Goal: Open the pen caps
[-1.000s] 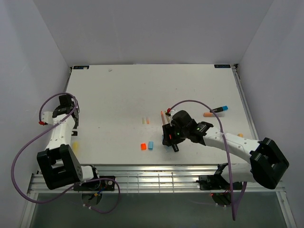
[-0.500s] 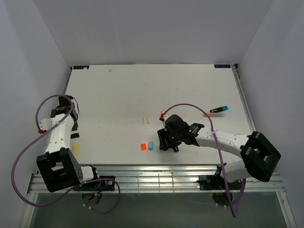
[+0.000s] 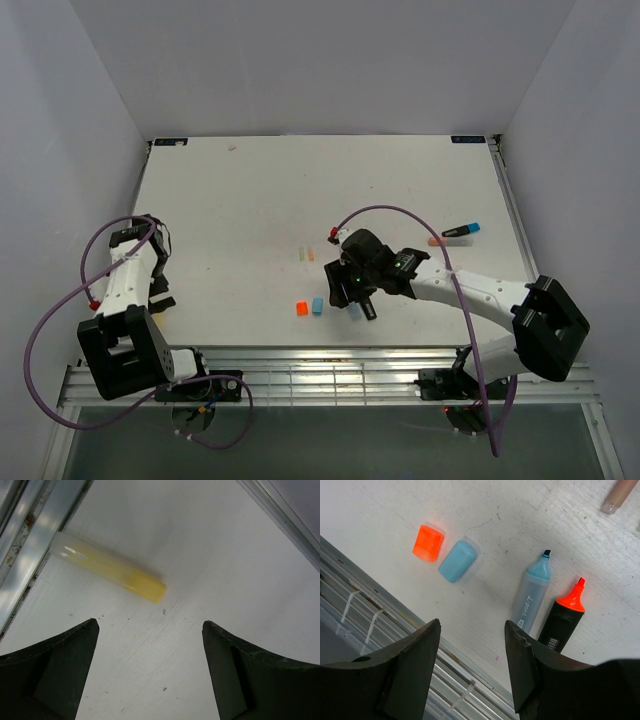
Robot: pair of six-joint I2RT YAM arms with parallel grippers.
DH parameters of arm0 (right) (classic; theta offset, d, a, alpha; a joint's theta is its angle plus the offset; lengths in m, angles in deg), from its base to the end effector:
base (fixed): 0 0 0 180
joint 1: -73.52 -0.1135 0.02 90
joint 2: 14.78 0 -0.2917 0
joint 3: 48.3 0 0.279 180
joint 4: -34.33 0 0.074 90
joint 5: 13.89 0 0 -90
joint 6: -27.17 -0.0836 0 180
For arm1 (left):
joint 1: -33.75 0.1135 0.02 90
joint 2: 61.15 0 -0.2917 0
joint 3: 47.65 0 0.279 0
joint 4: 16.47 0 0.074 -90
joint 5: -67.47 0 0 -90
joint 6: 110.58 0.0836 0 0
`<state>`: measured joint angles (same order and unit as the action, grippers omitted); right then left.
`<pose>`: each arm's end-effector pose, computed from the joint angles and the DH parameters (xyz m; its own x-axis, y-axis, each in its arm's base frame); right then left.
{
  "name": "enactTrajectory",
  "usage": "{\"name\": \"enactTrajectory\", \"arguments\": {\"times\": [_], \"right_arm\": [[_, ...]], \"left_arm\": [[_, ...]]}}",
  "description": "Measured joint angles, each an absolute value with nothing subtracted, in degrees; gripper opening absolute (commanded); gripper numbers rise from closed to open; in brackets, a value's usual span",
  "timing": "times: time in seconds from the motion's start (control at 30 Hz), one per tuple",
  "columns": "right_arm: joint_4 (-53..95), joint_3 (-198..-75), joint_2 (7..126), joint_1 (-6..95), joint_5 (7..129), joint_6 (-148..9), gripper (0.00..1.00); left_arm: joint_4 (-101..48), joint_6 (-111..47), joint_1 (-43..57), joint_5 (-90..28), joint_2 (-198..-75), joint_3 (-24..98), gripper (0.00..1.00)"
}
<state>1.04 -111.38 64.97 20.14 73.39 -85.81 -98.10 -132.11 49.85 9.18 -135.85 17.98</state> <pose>0.1977 0.2726 0.1999 -0.7405 -0.3427 -0.5781 -0.5766 0.7659 0.2846 0.1961 0.1023 0.2058 0.5663 -0.6602 -0.4934 -0.8094 -0.5586 -0.1815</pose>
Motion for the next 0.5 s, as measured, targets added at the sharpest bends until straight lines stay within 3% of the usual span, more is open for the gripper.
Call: {"name": "enactTrajectory", "arguments": {"times": [0.5], "right_arm": [[-1.6, -116.4, 70.8, 20.1, 70.8, -83.6, 0.61]], "left_arm": [[-101.5, -134.0, 50.2, 11.5, -133.9, 8.8, 0.88]]}}
